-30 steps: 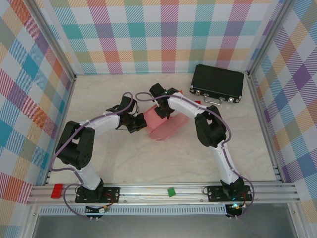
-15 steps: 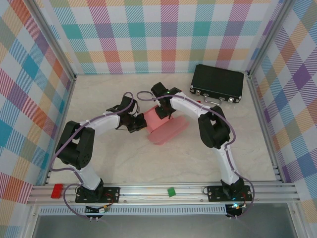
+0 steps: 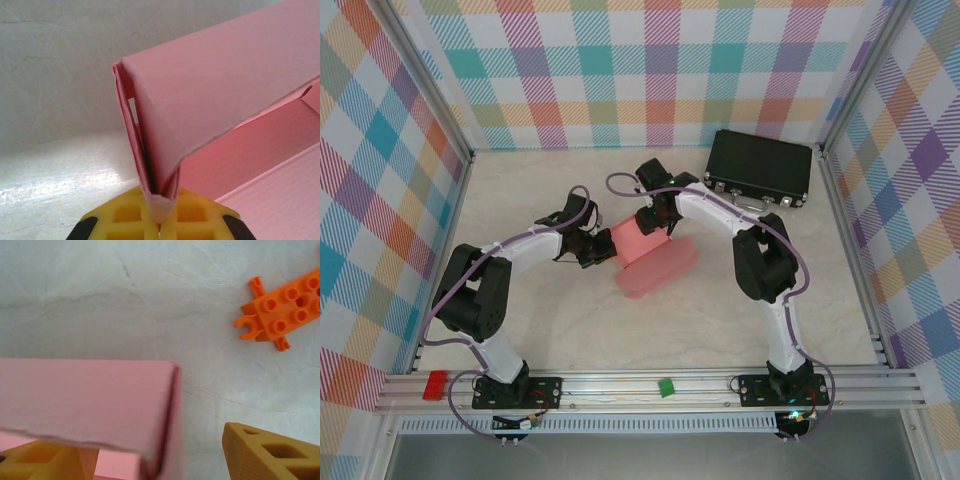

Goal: Fold the paper box

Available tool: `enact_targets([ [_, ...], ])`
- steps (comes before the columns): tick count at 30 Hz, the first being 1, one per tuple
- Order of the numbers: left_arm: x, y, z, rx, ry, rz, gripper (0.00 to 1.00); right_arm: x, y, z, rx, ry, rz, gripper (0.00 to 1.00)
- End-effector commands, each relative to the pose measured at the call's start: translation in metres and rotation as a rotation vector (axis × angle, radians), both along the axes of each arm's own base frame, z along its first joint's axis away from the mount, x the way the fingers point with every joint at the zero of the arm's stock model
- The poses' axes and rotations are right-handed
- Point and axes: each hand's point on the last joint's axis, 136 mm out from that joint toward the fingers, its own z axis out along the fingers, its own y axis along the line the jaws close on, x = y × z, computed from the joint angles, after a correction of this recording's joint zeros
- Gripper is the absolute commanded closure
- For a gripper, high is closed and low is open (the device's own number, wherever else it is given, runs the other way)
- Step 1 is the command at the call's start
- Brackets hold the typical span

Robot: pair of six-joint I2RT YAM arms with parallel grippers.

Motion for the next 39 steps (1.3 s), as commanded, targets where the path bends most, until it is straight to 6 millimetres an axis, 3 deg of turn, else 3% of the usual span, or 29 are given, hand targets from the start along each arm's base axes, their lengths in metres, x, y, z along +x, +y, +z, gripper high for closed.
enact_targets([
  [1, -0.007, -0.001, -0.002, 0.032, 0.025, -0.023, 0.98, 0.008, 0.0, 0.032, 0.071, -0.032, -0.046, 0.33],
  [9, -0.003, -0.003, 0.0, 0.007, 0.038, 0.033, 0.99, -0.003, -0.006, 0.088, 0.207, -0.039, -0.126, 0.33],
  [13, -0.001, -0.002, 0.0, 0.001, 0.035, 0.057, 1.0, -0.017, -0.025, 0.113, 0.261, -0.038, -0.21, 0.33],
  [16, 0.0, -0.002, 0.0, -0.005, 0.033, 0.074, 1.0, -0.034, -0.045, 0.121, 0.321, -0.009, -0.302, 0.34],
  [20, 0.002, -0.002, -0.001, -0.016, 0.032, 0.094, 1.0, -0.067, -0.066, 0.121, 0.422, 0.049, -0.39, 0.35],
  [22, 0.002, -0.003, -0.001, -0.024, 0.033, 0.107, 1.0, -0.084, -0.068, 0.123, 0.487, 0.078, -0.411, 0.36],
  [29, 0.008, -0.003, -0.004, -0.036, 0.022, 0.137, 1.0, -0.138, -0.048, 0.095, 0.632, 0.263, -0.486, 0.4],
  [34, 0.008, -0.002, -0.005, -0.033, 0.024, 0.149, 1.0, -0.148, -0.03, 0.081, 0.731, 0.323, -0.5, 0.43],
  [39, 0.006, -0.001, -0.007, -0.03, 0.027, 0.149, 1.0, -0.148, -0.039, 0.08, 0.699, 0.257, -0.555, 0.42],
])
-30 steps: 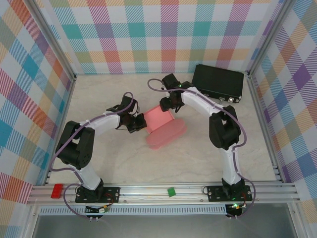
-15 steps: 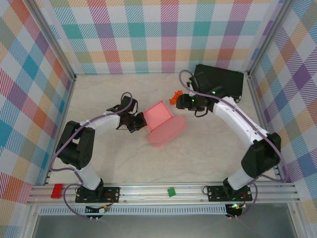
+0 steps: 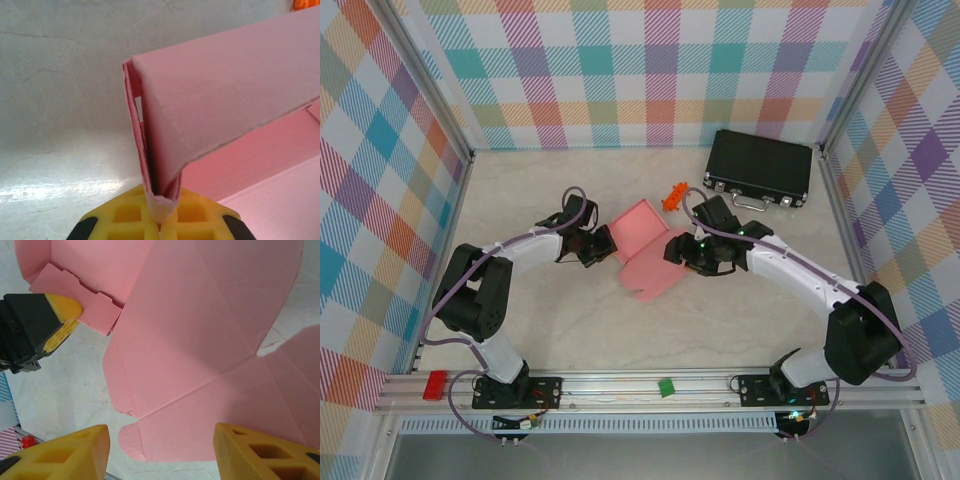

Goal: Fold the paper box

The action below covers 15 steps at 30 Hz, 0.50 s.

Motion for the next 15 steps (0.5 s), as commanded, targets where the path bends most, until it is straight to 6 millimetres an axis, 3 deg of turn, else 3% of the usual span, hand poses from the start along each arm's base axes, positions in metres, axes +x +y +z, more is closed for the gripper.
enact_targets([
  [1, -0.006, -0.001, -0.008, 0.015, 0.016, 0.001, 1.0, 0.01, 0.0, 0.028, 0.046, -0.089, -0.068, 0.42],
  [5, -0.006, 0.0, -0.011, 0.022, 0.02, 0.004, 1.0, 0.01, -0.022, 0.033, -0.04, -0.122, -0.13, 0.42],
  [9, -0.005, 0.0, -0.011, 0.022, 0.016, 0.007, 1.0, 0.002, -0.046, 0.027, -0.12, -0.098, -0.207, 0.43],
  [12, -0.004, 0.0, -0.012, 0.023, 0.018, 0.01, 1.0, -0.002, -0.04, 0.02, -0.081, -0.081, -0.199, 0.44],
  [15, -0.004, 0.0, -0.012, 0.022, 0.019, 0.012, 1.0, -0.002, -0.02, 0.016, 0.021, -0.065, -0.16, 0.46],
])
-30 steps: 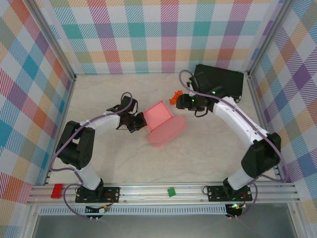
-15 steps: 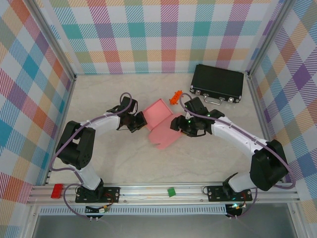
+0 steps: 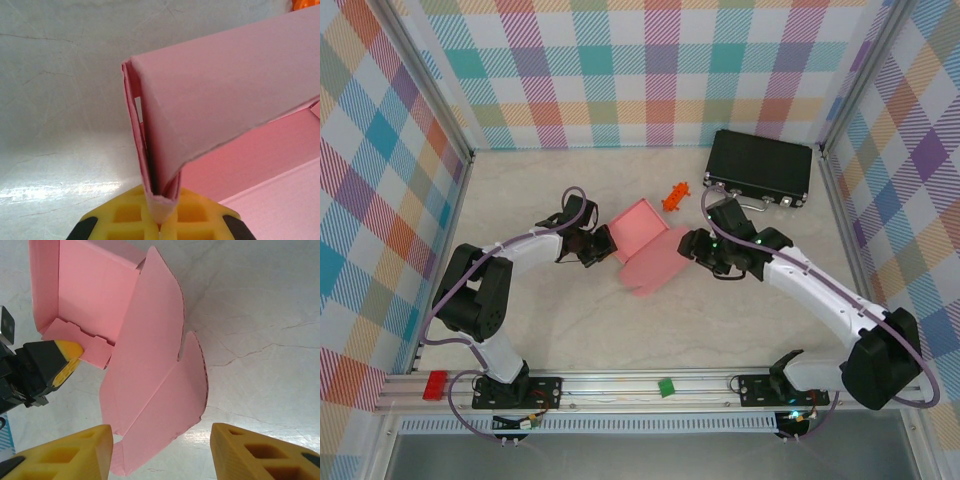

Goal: Fold the paper box

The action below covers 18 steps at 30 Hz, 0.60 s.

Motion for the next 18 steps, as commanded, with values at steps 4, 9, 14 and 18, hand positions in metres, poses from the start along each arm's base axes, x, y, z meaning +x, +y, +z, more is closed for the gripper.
enact_targets([
  [4, -0.004, 0.001, -0.012, 0.027, 0.022, 0.013, 1.0, -0.007, 0.017, -0.016, 0.081, 0.053, 0.006, 0.47],
  [9, -0.003, 0.0, -0.012, 0.022, 0.022, 0.021, 1.0, -0.005, 0.028, -0.021, 0.117, 0.05, 0.029, 0.53],
  [14, -0.003, -0.001, -0.011, 0.01, 0.02, 0.028, 0.99, -0.004, 0.042, -0.03, 0.122, 0.064, 0.051, 0.64],
  [18, -0.002, -0.002, -0.008, 0.003, 0.016, 0.031, 0.97, -0.003, 0.049, -0.032, 0.11, 0.058, 0.061, 0.75],
])
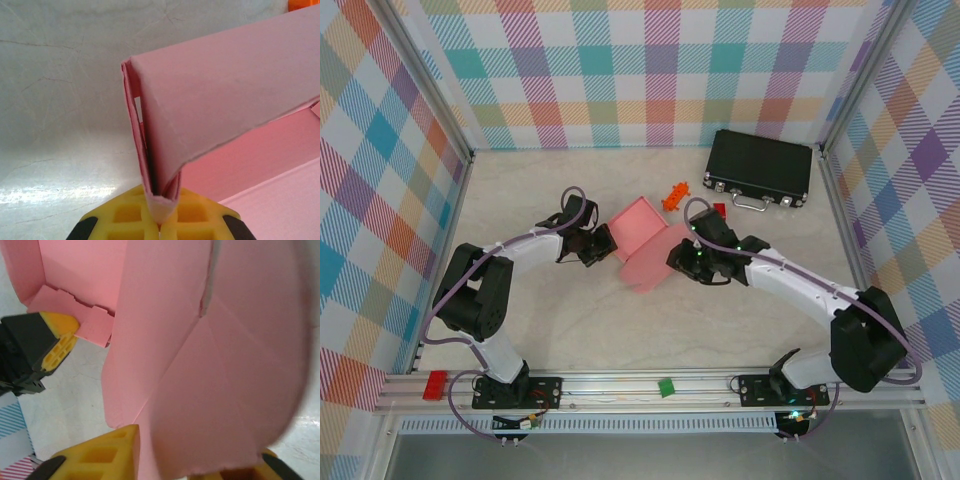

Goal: Fold the paper box

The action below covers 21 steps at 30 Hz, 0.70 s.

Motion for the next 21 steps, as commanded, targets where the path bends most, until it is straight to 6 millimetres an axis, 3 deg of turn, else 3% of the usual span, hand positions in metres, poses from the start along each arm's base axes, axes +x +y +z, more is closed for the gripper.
enact_targets([
  [1, -0.006, -0.001, -0.009, 0.013, 0.022, 0.007, 0.96, 0.004, 0.009, 0.005, 0.015, -0.022, 0.006, 0.77],
  [7, -0.007, -0.004, -0.005, -0.01, 0.014, 0.003, 0.82, 0.009, -0.001, 0.009, -0.067, -0.036, 0.001, 0.89],
  [12, -0.007, -0.007, 0.001, -0.038, -0.004, -0.003, 0.72, 0.012, -0.009, 0.015, -0.14, -0.052, 0.019, 0.92],
  [21, -0.007, -0.011, 0.033, -0.084, -0.085, -0.028, 0.58, 0.016, -0.016, 0.028, -0.201, -0.041, 0.137, 0.96],
])
